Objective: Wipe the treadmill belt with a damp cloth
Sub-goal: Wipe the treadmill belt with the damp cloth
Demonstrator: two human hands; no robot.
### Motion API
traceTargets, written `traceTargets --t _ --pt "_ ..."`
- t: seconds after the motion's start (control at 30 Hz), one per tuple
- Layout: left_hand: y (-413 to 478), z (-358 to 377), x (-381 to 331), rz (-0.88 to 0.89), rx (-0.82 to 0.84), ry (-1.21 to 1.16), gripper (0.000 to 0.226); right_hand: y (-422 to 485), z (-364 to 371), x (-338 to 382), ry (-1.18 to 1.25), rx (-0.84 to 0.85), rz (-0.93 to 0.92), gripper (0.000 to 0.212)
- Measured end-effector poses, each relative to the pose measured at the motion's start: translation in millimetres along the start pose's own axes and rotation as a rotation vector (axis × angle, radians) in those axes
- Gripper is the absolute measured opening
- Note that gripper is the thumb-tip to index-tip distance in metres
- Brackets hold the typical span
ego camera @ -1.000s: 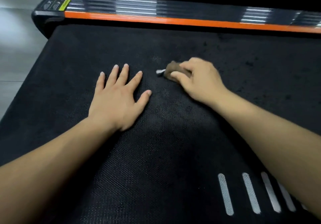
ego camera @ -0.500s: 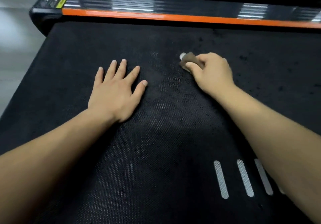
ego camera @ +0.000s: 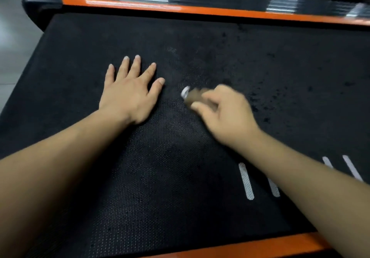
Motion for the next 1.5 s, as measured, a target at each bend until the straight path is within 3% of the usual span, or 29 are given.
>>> traceTargets --t 0.07,0.13,0.23,0.3,0.4,0.5,0.67,0.8,0.87,1.03,1.17,1.23,1.27,1.4,1.5 --pt "-1 0 1 -0.002 -0.002 0.007 0.068 -29 6 32 0.116 0.085 -0.113 0.025" --pt "-2 0 1 -0.004 -0.003 0.012 0.068 -24 -1 23 0.055 0.085 -0.148 0.029" --pt "-5 1 0 0.003 0.014 0.006 0.068 -6 -18 -28 -0.089 -0.003 0.063 0.026" --pt "-6 0 -1 0.004 0.003 0.001 0.069 -20 -16 -16 -0.094 -0.037 0.098 0.027" --pt "-6 -2 -1 0.007 -0.007 -0.003 0.069 -69 2 68 0.078 0.053 -0.159 0.027" --pt "-8 -4 0 0.004 -0.003 -0.014 0.068 -81 1 75 0.045 0.152 -0.262 0.033" --pt "-8 -4 0 -0.004 0.006 -0.021 0.066 -68 -25 17 -0.051 0.014 -0.044 0.043" --pt "-6 -11 -9 -0.085 -0.022 -0.108 0.056 -107 -5 87 0.149 0.2 -0.278 0.033" --pt "-9 -13 -19 -0.109 -0.043 -0.199 0.048 -105 -7 79 0.107 0.242 -0.351 0.033" --pt "-18 0 -39 -0.151 -0.005 -0.138 0.056 -75 -43 -19 -0.078 0.029 -0.042 0.034" --pt "-21 7 -41 -0.137 -0.004 -0.029 0.066 -108 -19 48 0.097 0.153 -0.281 0.031" --pt "-22 10 -41 -0.135 0.002 -0.002 0.067 -99 -18 47 0.042 0.19 -0.353 0.034" --pt "-22 10 -41 -0.136 0.006 0.009 0.067 -84 -22 31 -0.025 0.151 -0.342 0.035" --pt "-23 10 -42 -0.136 0.016 0.02 0.066 -25 -39 -60 -0.117 -0.002 0.033 0.034" --pt "-22 11 -41 -0.136 0.028 0.006 0.065 -45 -23 -11 -0.036 0.019 -0.137 0.03"
Point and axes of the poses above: each hand's wrist, its own y-axis towards the middle knuckle, its own z-axis out of the palm, x = y × z, the point moved 10 cm from there along y, towards the middle knuckle, and after that the axes turned 12 degrees about -z, right-handed, at the moved point
